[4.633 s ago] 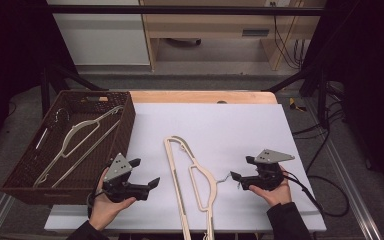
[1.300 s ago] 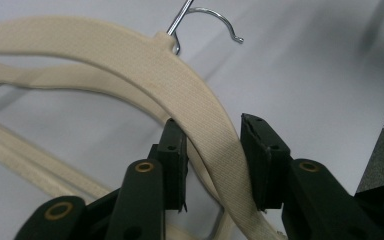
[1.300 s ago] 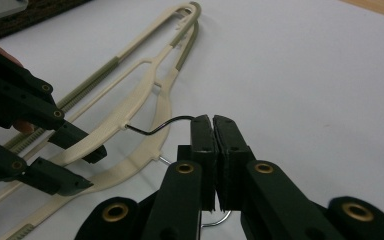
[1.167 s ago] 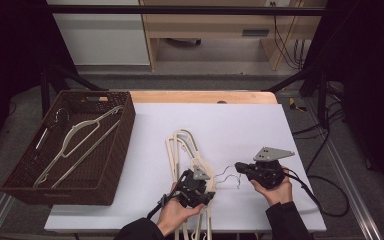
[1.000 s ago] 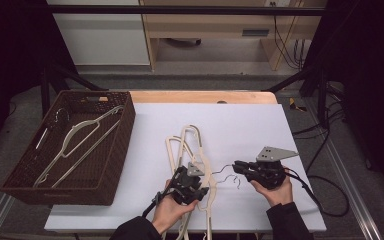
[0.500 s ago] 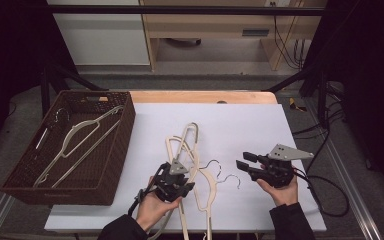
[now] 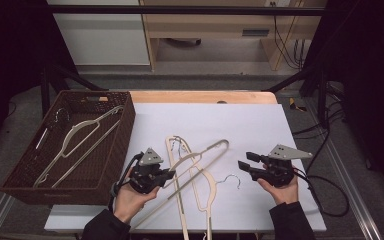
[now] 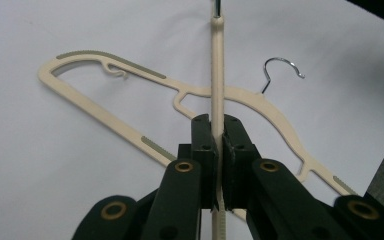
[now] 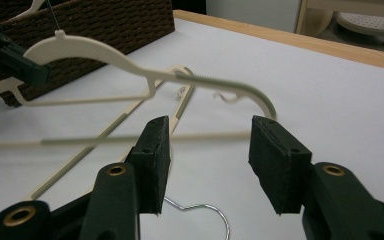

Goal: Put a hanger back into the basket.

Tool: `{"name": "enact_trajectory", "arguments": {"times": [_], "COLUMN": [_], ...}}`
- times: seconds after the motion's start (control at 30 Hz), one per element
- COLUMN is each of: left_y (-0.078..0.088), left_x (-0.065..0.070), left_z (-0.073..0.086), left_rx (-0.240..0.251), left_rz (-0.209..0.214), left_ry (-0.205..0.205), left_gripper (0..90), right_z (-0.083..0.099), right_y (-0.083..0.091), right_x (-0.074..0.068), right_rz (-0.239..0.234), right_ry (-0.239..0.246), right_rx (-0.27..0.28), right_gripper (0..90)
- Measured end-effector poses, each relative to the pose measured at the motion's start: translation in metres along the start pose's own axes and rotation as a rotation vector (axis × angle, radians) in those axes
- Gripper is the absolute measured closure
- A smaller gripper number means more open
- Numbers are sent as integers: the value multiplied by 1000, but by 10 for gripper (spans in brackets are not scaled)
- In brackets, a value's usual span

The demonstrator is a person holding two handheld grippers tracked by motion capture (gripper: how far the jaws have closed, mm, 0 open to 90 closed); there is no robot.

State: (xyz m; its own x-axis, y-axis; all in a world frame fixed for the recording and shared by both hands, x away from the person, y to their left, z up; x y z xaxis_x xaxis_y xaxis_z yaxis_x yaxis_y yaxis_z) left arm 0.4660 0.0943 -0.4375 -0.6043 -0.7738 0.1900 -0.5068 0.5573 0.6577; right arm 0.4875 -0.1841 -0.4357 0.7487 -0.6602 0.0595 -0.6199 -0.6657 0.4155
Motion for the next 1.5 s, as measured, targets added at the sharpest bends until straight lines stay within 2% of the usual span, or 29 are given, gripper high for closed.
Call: {"name": "enact_trajectory", "arguments": {"times": [0.03, 0.17, 0.33, 0.43, 0.63, 0.77, 0.9, 1.1, 1.27, 1.5], "left_y": [2, 10, 26, 41, 76, 96, 112, 130, 141, 158], "left_x": [-2, -5, -9, -10, -14, -21, -31, -49, -70, -98], "left_z": [-1, -5, -16, -26, -51, -63, -72, -80, -86, -86], "left_rx": [7, 21, 52, 78, 141, 166, 181, 184, 200, 225], "left_rz": [-18, 43, 45, 60, 64, 56, 51, 18, -8, -9], "left_ry": [-10, 14, -12, -28, -53, -71, -78, -104, -93, -74], "left_gripper": [866, 866, 866, 867, 866, 866, 866, 866, 866, 866], "right_z": [0, 0, 0, 0, 0, 0, 2, 4, 6, 8], "right_y": [0, 1, 1, 1, 3, 4, 6, 7, 9, 9], "right_x": [0, 2, 3, 5, 8, 11, 14, 17, 19, 21], "right_rz": [2, 14, 34, 47, 74, 94, 103, 114, 129, 145], "right_ry": [-4, -6, -16, -22, -28, -33, -41, -60, -49, -48], "right_rx": [0, 5, 9, 11, 21, 24, 21, 18, 4, -17], "right_gripper": [500, 454, 362, 317, 240, 192, 171, 147, 102, 73]}}
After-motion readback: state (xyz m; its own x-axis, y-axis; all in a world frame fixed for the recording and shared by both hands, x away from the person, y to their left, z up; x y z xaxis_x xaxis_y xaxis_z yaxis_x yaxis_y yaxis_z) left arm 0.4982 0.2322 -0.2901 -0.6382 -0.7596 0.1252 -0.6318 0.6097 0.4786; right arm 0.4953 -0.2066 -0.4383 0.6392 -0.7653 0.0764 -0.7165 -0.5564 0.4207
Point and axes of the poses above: each handheld gripper's, and its own axes: y roughly backward along the jaws, z roughly out of its underside, x roughly to its right, the point moved 8 cm from there along -y, roughly forward along the jaws, and after that the axes turned 11 degrees about y, right-handed, at the moved point
